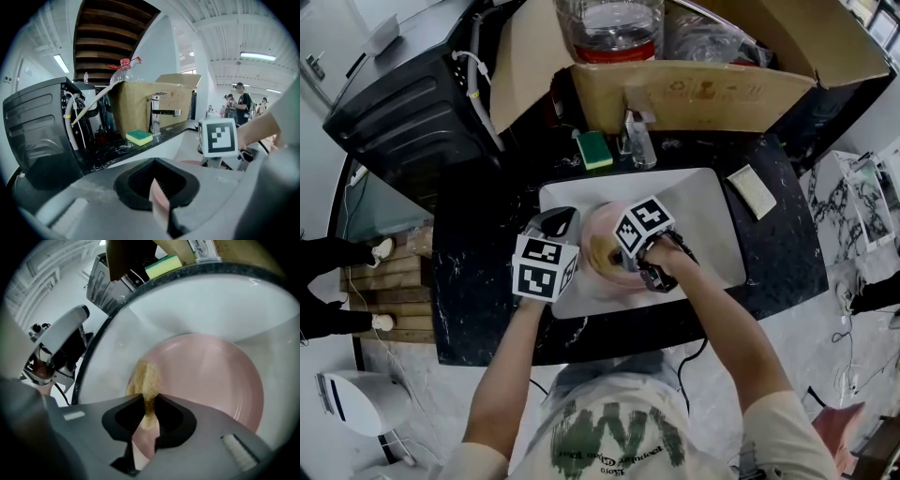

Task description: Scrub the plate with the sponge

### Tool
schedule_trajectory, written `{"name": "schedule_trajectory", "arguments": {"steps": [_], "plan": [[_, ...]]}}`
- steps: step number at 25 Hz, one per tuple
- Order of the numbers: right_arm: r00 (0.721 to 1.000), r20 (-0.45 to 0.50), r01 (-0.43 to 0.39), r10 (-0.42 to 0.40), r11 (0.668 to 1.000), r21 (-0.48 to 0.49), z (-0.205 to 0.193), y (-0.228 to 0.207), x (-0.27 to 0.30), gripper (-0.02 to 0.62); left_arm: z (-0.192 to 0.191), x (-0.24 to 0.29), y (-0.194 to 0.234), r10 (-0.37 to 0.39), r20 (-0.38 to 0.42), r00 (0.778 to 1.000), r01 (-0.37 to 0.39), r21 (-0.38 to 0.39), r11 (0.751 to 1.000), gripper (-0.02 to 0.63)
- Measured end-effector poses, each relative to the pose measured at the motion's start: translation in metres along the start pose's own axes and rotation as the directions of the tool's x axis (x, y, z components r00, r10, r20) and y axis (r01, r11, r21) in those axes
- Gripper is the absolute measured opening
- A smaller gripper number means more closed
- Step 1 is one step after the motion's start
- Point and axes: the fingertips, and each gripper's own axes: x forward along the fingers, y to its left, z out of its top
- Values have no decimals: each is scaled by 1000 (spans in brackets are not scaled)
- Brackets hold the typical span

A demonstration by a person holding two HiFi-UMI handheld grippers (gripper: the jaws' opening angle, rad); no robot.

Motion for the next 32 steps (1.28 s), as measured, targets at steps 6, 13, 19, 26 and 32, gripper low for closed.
{"name": "schedule_trajectory", "arguments": {"steps": [6, 13, 19, 26, 32], "plan": [[999, -43, 19, -20, 1000, -9, -11, -6, 2, 63, -1, 0, -1, -3, 0, 1000, 3, 0, 1000, 5], [997, -77, 28, -30, 999, -30, -21, -10, -1, 63, 1, 2, -5, -9, 6, 1000, 9, 2, 1000, 5], [993, -107, 42, -46, 998, -48, -30, -15, -5, 63, 2, 3, -10, -13, 7, 1000, 13, 1, 1000, 5], [991, -124, 52, -59, 997, -55, -39, -24, -11, 63, 4, 4, -17, -12, 9, 1000, 12, -3, 1000, 5], [989, -129, 62, -67, 997, -43, -45, -36, -15, 63, 5, 4, -21, -6, 10, 1000, 6, -5, 1000, 5]]}}
